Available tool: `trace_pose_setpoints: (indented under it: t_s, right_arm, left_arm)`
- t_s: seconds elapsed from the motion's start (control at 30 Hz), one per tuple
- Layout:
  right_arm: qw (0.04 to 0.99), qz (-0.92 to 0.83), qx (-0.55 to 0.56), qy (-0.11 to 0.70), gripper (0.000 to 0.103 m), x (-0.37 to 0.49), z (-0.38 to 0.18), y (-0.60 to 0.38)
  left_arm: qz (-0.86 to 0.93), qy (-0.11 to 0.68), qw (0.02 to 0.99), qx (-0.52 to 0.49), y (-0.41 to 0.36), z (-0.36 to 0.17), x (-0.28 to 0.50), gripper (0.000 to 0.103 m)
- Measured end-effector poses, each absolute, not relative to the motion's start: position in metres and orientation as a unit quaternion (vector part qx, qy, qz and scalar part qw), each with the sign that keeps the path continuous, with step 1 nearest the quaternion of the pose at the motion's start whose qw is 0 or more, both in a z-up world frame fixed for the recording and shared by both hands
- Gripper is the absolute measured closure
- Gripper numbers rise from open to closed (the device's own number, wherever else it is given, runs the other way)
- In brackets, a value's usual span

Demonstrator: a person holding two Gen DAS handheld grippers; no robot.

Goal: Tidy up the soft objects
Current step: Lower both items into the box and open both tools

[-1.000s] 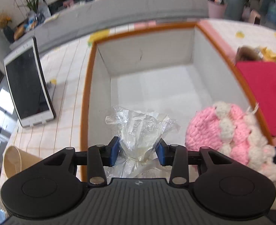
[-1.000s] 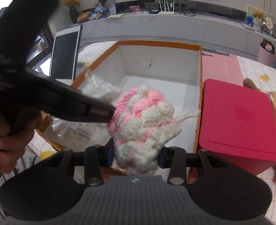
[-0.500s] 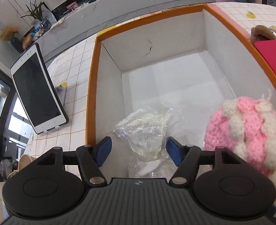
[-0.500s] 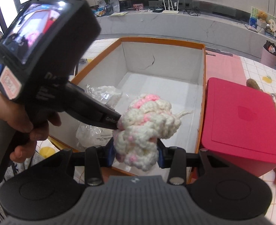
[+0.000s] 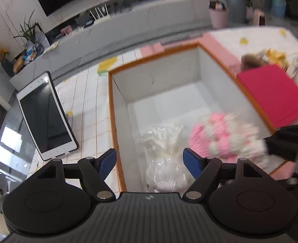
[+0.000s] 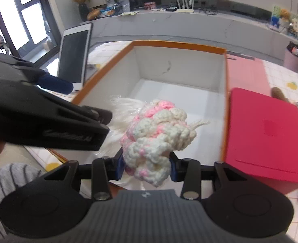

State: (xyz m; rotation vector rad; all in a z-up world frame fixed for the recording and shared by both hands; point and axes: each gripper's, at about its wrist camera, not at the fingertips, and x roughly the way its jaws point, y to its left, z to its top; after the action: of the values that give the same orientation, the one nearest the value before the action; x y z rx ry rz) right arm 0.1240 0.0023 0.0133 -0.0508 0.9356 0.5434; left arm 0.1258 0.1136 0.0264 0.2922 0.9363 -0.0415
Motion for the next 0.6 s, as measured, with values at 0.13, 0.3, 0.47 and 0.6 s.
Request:
trace_pose_setpoints:
  t_s: [0.13, 0.3, 0.47, 0.6]
  right_arm:
    - [0.851, 0.257, -0.058, 0.455, 0.062, 0.128, 0.012, 0.025]
    - [0.84, 0.236, -0.082, 0.481, 0.062, 0.141, 0.002, 0.042]
    - [0.813, 0.206, -0.085, 0.537, 0.062, 0.168, -0.02, 0.048]
    - [0.785, 0.204, -0.066, 0.582, 0.062, 0.183, -0.038, 0.048]
  left_arm:
    - [-0.025, 0.448, 0.888, 0.104, 0.132, 0.029, 0.116, 0.015]
    - [-0.026, 0.429, 0.9, 0.073, 0.163, 0.033, 0.11, 0.015]
    - [-0.027, 0.422, 0.905, 0.046, 0.18, 0.029, 0.105, 0.015]
    - [-0.036, 0.423, 0.904, 0.041, 0.186, 0.022, 0.099, 0.015]
